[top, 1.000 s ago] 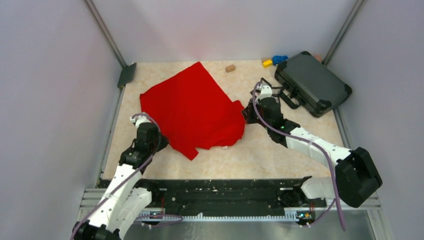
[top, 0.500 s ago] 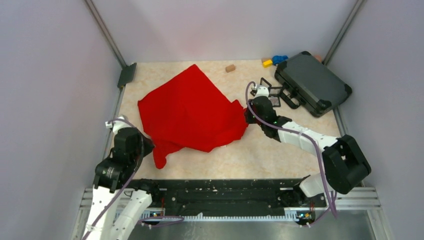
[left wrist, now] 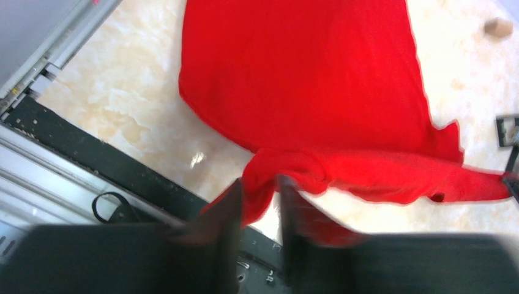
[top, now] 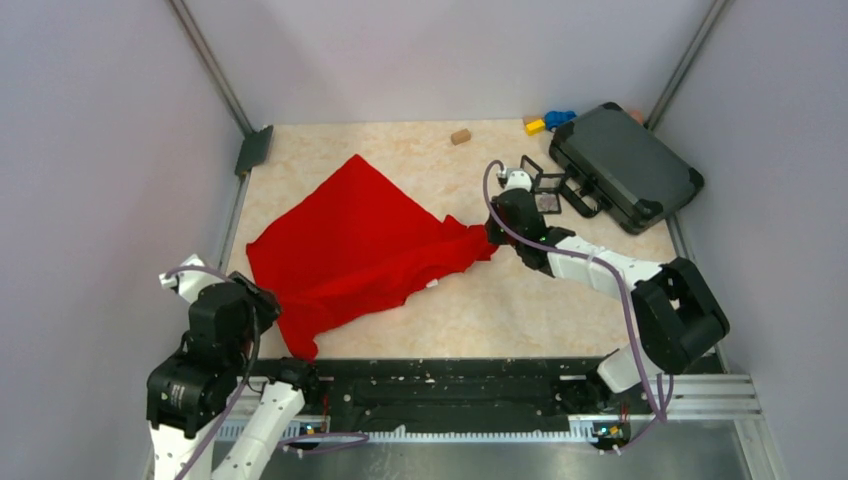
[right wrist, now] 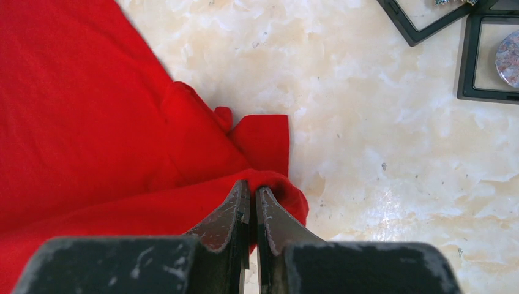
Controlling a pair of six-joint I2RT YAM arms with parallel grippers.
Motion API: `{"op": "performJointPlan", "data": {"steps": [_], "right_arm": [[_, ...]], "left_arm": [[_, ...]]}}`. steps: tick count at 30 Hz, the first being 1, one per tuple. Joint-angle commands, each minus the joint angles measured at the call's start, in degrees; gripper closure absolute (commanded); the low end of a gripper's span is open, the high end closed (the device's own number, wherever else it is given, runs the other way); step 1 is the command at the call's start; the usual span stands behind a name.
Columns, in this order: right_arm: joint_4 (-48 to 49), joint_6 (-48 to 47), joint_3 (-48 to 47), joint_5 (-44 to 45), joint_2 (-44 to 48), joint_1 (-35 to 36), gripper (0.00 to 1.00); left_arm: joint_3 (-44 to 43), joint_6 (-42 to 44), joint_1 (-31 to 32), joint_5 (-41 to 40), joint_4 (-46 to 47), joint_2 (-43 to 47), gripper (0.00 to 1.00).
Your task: Pin the brooch onto the clothing
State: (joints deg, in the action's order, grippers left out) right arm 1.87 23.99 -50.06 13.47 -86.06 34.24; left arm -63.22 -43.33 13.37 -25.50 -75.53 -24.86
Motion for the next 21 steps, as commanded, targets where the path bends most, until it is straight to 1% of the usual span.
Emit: {"op": "performJointPlan", "data": {"steps": [1, 2, 3, 5, 6, 9, 12, 15, 18, 21], "right_arm": [[1.76, -2.13, -3.17, -2.85, 1.21, -0.58, 0.88], [2.02, -2.64, -3.20, -4.60, 2.04, -0.62, 0.81], [2.22, -3.21, -3.20, -5.50, 2.46, -0.58, 0.72], [2.11, -4.06, -3.37, -8.05, 4.09, -0.53, 0.55], [1.83, -4.31, -3.43, -8.83, 4.88, -0.51, 0.49], [0.16, -4.71, -3.18, -10.47, 7.43, -0.42, 0.37], [-1.75, -4.33, -1.82, -10.64, 10.43, 0.22, 0.33], [-1.78, -3.02, 1.59, -11.76, 13.33, 0.77, 0.32], [-1.74, -1.26, 5.05, -13.12, 15.08, 1.09, 0.32], [-0.10, 0.87, 8.66, -15.31, 15.76, 1.39, 0.32]], "left_arm": [[-2.41, 0.90, -0.27, -1.63, 2.82, -1.48, 0.39], [-1.99, 1.84, -0.27, 0.13, 4.72, -2.40, 0.34], [-1.62, 2.64, -0.27, 1.73, 6.61, -3.74, 0.30], [-0.53, 3.85, -0.27, 5.02, 10.54, -6.68, 0.27], [0.32, 4.43, -0.27, 6.67, 13.21, -8.02, 0.24], [4.50, 5.17, -0.27, 11.79, 23.21, -11.62, 0.21], [9.00, 5.04, -0.35, 15.85, 32.60, -17.44, 0.19], [13.11, 4.40, -0.99, 20.15, 41.78, -25.71, 0.19], [15.45, 3.21, -2.89, 24.02, 51.64, -35.99, 0.21], [15.04, 1.75, -6.21, 27.71, 59.62, -45.21, 0.25]]}}
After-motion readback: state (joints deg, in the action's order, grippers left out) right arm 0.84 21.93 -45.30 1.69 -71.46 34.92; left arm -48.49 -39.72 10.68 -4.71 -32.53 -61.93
